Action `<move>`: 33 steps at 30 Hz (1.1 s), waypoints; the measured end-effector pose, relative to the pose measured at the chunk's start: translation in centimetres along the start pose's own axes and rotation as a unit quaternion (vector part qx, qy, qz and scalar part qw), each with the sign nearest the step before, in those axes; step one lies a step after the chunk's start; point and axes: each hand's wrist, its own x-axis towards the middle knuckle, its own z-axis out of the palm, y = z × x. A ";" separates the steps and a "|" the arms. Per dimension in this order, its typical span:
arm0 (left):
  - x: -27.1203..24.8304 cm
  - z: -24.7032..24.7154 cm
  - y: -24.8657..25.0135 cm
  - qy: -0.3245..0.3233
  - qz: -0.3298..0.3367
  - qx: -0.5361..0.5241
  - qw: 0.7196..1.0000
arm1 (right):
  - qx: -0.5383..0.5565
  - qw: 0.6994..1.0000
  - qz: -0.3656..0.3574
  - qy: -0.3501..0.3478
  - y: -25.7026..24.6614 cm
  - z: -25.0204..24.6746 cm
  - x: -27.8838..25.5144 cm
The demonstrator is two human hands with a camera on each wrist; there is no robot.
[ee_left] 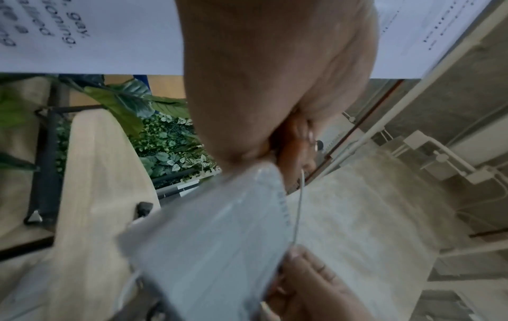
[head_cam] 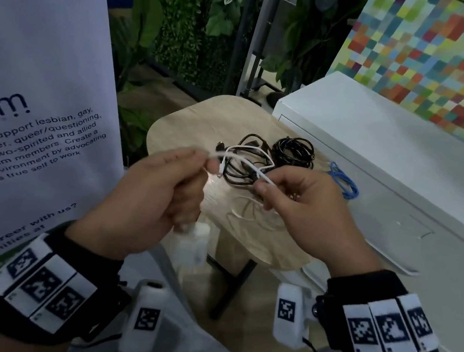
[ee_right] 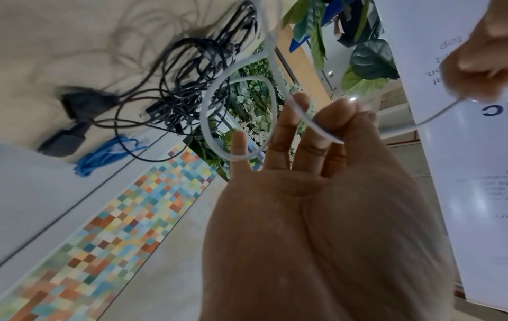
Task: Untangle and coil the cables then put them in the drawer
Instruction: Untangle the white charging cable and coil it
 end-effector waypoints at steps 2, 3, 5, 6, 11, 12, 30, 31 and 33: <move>0.6 0.3 0.7 0.027 0.021 -0.086 0.996 | -0.013 1.000 0.000 0.014 0.5 0.4 -0.1; 1.0 0.6 1.0 0.034 0.036 -0.131 0.990 | -0.028 0.999 -0.002 0.016 0.8 0.7 0.0; 1.6 1.2 1.6 0.039 0.067 -0.202 0.976 | -0.063 0.998 -0.005 0.000 1.1 1.4 0.0; 1.8 1.6 1.8 0.041 0.083 -0.223 0.970 | -0.072 0.997 -0.006 -0.013 1.1 1.8 0.0; 2.2 3.6 2.1 0.068 0.140 -0.244 0.957 | -0.146 0.989 0.015 -0.031 0.1 3.1 -0.1; 2.1 3.8 2.1 0.071 0.148 -0.243 0.956 | -0.169 0.985 0.016 -0.021 -0.1 3.2 -0.1; 1.8 4.7 3.4 0.145 0.252 -0.185 0.939 | 0.133 0.969 -0.025 0.208 -1.1 -0.3 -0.6; 1.9 5.0 3.4 0.148 0.257 -0.164 0.941 | 0.082 0.975 -0.037 0.204 -1.0 -0.4 -0.5; 1.9 5.6 3.3 0.152 0.267 -0.094 0.947 | -0.054 0.980 -0.080 0.173 -0.6 -0.4 -0.4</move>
